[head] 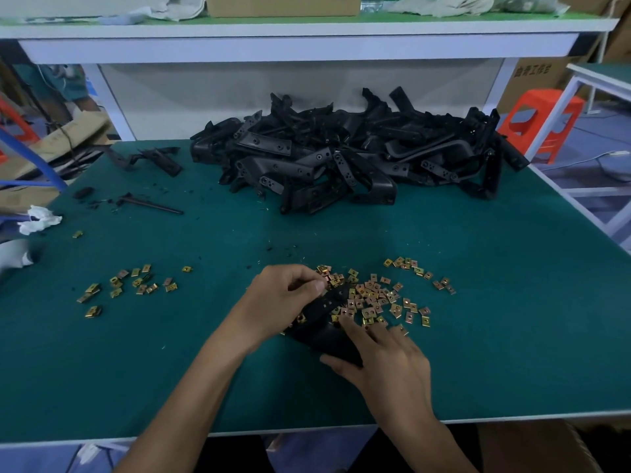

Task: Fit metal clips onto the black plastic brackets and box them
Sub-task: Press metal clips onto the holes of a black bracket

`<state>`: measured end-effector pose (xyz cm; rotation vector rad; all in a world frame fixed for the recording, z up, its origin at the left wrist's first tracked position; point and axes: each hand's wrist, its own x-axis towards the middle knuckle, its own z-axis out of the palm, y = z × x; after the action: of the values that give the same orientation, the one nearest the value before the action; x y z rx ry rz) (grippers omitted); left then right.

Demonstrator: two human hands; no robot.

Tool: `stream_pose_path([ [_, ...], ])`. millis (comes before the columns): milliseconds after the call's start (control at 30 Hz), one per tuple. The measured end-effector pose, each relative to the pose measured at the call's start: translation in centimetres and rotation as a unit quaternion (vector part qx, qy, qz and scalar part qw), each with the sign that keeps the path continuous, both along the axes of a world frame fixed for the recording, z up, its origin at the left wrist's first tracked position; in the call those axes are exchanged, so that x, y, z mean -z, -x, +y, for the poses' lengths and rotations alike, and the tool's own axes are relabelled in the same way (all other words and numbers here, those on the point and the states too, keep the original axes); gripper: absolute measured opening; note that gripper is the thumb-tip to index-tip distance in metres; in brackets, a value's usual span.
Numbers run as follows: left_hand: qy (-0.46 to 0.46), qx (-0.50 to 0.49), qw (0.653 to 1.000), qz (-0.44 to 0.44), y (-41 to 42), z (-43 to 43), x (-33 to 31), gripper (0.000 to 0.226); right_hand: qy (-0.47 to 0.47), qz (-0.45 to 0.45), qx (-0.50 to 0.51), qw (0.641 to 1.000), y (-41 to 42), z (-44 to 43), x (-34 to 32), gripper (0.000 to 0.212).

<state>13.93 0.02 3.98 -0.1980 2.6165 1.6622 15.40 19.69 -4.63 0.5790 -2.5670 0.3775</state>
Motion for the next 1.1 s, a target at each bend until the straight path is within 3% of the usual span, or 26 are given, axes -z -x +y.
stream_pose_path([
  [567, -0.033, 0.037, 0.998, -0.033, 0.1, -0.8, -0.5, 0.012, -0.007, -0.008, -0.013, 1.000, -0.2, -0.1, -0.5, 0.062],
  [800, 0.071, 0.108, 0.991, -0.045, 0.7, -0.8, -1.6, 0.010, -0.020, -0.013, -0.024, 0.999, -0.1, -0.1, -0.3, 0.058],
  [900, 0.081, 0.090, 0.992, -0.038, 0.4, -0.1, -0.9, 0.007, -0.004, -0.015, -0.002, 1.000, -0.1, -0.1, -0.5, 0.062],
  [967, 0.095, 0.070, 0.993, -0.024, -0.4, 0.3, 0.0, 0.025, -0.006, -0.014, 0.009, 1.000, -0.1, -0.2, -0.6, 0.062],
  [1033, 0.130, 0.023, 0.991, 0.011, -1.2, 0.6, 0.7, 0.036, -0.019, -0.011, 0.016, 1.000, -0.1, -0.2, -0.6, 0.062],
  [1100, 0.136, -0.017, 0.989, 0.061, -1.8, 1.1, 1.3, 0.031, -0.022, -0.009, 0.019, 1.000, -0.1, -0.1, -0.6, 0.062],
])
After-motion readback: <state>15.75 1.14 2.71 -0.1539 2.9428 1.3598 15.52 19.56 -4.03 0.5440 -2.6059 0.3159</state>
